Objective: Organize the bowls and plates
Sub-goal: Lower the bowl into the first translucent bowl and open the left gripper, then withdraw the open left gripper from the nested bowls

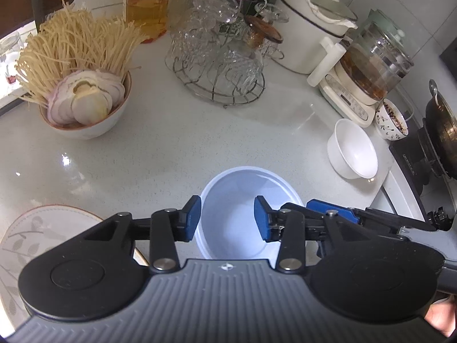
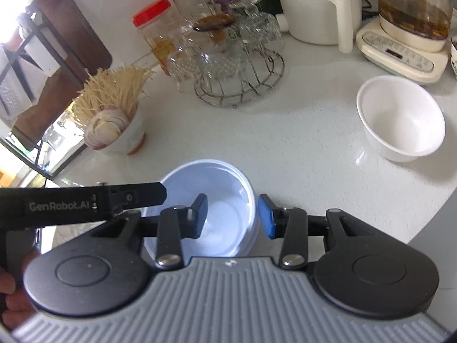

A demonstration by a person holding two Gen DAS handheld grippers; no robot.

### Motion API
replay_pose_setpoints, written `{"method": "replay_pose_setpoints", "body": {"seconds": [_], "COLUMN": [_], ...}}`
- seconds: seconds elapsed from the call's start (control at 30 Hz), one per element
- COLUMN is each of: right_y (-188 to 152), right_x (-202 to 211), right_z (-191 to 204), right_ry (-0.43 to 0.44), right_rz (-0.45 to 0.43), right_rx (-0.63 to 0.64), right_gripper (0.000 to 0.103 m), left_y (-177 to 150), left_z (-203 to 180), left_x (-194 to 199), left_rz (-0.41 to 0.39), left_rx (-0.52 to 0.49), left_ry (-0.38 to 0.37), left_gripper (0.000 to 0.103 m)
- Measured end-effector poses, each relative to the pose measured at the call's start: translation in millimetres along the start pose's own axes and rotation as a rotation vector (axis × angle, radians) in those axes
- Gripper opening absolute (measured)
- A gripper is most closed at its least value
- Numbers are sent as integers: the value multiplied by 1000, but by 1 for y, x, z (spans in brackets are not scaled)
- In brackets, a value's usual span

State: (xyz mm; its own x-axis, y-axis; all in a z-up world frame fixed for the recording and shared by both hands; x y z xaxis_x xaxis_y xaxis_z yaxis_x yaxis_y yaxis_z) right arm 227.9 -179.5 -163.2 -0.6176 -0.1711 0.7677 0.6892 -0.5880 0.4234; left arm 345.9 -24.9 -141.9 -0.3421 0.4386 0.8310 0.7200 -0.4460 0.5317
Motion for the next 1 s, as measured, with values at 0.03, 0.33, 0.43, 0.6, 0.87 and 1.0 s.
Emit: {"method": "replay_pose_setpoints", "body": {"seconds": [0.03,0.33,0.43,0.6,0.87,1.0], "right_y": [0,4,5,6,7,3], "right_x": [2,21,28,42,68,79], "right_z": [2,12,12,13,12,11], "right_ry": [4,5,3,7,2,-4], "right_rz": [-8,-63,-77,-94,-138,-162], "right_rx": [8,35,33,24,3,-15], "right_gripper": [43,43,43,43,43,43], "left_y": [0,4,3,1,2,0], "left_z": [0,-2,-4,-6,-12,-18], "left_x": [1,19,25,39,56,63], "left_rz": [-3,-34,-45,-66,-108,-116], "left_rx": [0,-7,-11,-12,-36,-62], "left_ry": [0,-1,0,-5,-9,-20], "left_gripper": [47,47,47,47,47,47]}}
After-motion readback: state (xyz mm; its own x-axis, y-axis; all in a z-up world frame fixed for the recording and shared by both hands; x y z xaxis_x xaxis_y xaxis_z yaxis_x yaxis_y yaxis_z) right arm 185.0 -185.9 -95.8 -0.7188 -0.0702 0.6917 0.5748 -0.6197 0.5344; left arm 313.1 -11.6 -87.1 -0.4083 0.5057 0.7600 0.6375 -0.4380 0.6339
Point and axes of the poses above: each gripper's, at about its wrist camera, not at the fingertips, and x roughly against the way its jaws point, z to its left, y to its top, the point moved 1 cm from there along -x, roughly the way its jaws point, and after that the axes turned 15 degrees about -x, right-handed, at the moved point
